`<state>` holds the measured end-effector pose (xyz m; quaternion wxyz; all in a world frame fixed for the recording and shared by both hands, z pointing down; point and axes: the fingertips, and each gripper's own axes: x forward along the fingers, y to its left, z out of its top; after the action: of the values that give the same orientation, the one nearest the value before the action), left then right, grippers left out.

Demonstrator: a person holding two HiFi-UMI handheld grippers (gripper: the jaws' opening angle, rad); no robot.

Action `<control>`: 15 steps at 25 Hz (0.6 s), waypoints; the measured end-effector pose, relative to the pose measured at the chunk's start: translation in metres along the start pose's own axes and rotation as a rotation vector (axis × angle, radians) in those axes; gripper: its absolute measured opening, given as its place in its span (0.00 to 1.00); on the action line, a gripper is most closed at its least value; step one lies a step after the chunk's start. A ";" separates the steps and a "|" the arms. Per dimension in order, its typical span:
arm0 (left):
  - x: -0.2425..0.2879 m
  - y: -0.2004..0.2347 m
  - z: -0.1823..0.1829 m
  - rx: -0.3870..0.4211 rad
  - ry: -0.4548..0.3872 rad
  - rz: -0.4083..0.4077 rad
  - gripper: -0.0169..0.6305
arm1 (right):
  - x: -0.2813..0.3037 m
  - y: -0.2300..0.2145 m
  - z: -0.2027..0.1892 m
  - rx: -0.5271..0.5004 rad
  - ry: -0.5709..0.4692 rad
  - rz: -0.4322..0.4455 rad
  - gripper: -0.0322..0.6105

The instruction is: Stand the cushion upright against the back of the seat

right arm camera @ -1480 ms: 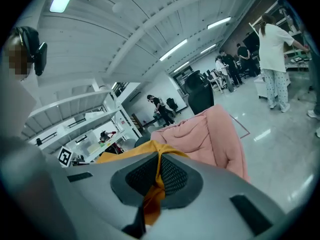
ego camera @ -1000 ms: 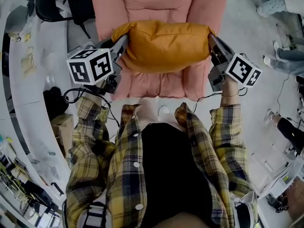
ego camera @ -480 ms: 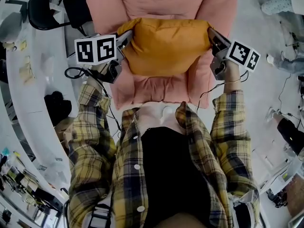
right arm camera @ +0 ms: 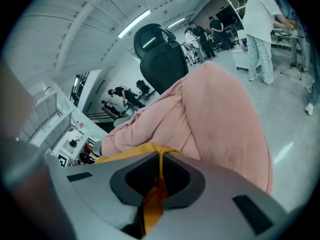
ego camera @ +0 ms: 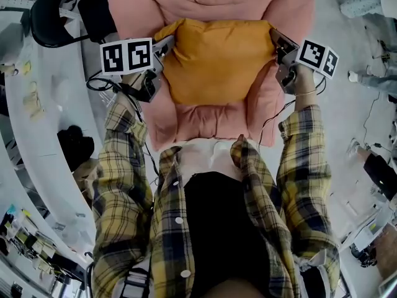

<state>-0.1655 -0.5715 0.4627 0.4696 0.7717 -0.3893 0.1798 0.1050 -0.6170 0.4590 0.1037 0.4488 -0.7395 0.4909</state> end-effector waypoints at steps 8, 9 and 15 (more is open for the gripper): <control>-0.006 0.003 0.000 0.027 0.041 0.048 0.10 | -0.004 0.000 0.004 -0.040 0.039 -0.029 0.11; -0.007 0.004 0.000 0.036 0.047 0.063 0.11 | -0.005 -0.001 0.004 -0.046 0.043 -0.036 0.12; -0.015 0.010 0.001 0.067 0.052 0.106 0.16 | -0.014 -0.012 0.004 0.016 0.042 -0.010 0.26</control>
<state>-0.1828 -0.5681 0.4587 0.4431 0.7604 -0.4113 0.2374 0.1235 -0.6136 0.4566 0.1179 0.4430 -0.7310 0.5055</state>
